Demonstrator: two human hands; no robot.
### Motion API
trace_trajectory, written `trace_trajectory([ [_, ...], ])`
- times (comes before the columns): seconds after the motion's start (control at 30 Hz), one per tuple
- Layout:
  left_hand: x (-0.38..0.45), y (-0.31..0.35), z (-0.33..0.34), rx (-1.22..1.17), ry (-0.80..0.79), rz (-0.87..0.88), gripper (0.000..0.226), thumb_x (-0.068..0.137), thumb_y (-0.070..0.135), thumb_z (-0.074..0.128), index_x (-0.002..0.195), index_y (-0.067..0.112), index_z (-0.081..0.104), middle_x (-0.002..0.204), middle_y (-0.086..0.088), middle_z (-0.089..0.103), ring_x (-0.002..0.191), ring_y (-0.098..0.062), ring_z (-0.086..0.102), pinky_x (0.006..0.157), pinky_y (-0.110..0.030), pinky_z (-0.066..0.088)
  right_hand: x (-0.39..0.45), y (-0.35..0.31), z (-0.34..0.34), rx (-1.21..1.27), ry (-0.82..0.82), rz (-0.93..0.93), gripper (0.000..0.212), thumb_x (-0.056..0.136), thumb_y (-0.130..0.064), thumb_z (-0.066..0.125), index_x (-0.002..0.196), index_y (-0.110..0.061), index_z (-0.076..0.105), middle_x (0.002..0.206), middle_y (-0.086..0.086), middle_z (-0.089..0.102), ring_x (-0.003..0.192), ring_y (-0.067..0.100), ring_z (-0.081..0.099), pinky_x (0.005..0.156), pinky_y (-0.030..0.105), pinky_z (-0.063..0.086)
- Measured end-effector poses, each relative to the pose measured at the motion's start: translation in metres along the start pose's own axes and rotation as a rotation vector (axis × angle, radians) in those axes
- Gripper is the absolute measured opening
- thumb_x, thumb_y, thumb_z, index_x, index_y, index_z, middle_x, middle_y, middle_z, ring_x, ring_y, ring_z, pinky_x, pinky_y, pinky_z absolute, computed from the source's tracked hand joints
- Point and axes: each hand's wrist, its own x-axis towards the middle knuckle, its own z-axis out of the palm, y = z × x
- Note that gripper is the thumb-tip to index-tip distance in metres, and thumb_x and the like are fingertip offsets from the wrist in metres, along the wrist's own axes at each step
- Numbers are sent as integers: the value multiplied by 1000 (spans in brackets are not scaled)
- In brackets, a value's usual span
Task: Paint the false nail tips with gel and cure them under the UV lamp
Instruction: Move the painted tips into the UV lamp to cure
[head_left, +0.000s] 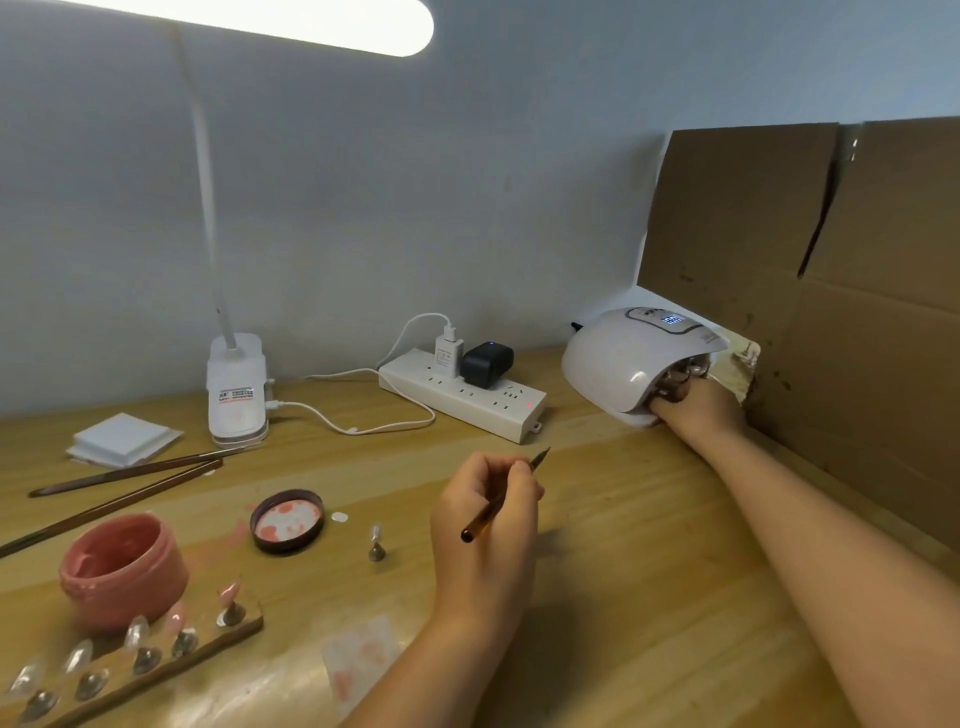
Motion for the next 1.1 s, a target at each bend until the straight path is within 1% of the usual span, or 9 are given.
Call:
trace_trajectory([
  [0.17,0,-1,0,6,-12,2,22,91,13,60,71,21,66,71,2,69,66,-7,60,57,-10,41,-27,19,-17,39,108,-85,43,81,-40,71,58,-4,67,60,11,65,65,27,62,63,35,49],
  [0.3,0,-1,0,11,-15,-1,22,91,14,60,71,22,66,71,2,69,66,-7,60,56,-10,41,-55,42,-35,-5,186,-50,36,77,-45,74,67,-11,67,67,6,67,69,27,60,61,33,47],
  [0.47,0,-3,0,18,-16,-9,23,91,13,60,70,22,65,70,3,69,63,-3,58,55,-10,40,-66,59,-45,-127,238,-55,35,84,-40,70,62,-12,66,59,8,63,62,31,60,52,32,43],
  [0.67,-1,-2,-1,10,-17,-13,23,91,12,60,71,21,66,70,4,69,61,1,57,54,-7,40,-43,43,-32,-168,138,61,49,82,-45,72,56,-5,60,56,9,58,54,24,54,47,28,34],
  [0.77,-1,-2,-1,5,-19,-12,22,91,13,61,71,20,66,70,5,69,59,3,56,53,-7,39,-32,37,-29,-75,35,2,46,76,-44,77,65,0,68,67,8,65,64,22,59,58,32,46],
  [0.87,0,-2,0,6,-22,-2,23,91,12,61,70,19,66,69,4,69,57,3,55,52,-7,38,-32,42,-32,97,-87,-95,25,74,-39,80,69,-16,71,72,0,65,71,17,60,62,30,46],
  [0.93,-1,-2,0,9,-25,1,22,91,12,61,70,18,66,69,3,69,56,3,55,52,-8,38,-34,49,-37,211,-192,-167,9,78,-33,78,83,-27,74,80,-1,67,77,16,60,64,25,44],
  [1.03,-1,-3,0,19,-19,0,22,91,13,61,70,18,67,68,5,69,58,2,56,52,-8,39,-27,55,-41,201,-326,-214,14,87,-29,69,100,-33,72,100,-6,70,90,10,61,73,22,44],
  [1.1,-1,-3,0,21,-10,-6,22,91,14,61,71,19,67,67,6,69,59,1,58,52,-9,39,-15,55,-36,103,-312,-171,23,91,-27,63,113,-27,70,98,-4,71,84,11,64,74,28,49],
])
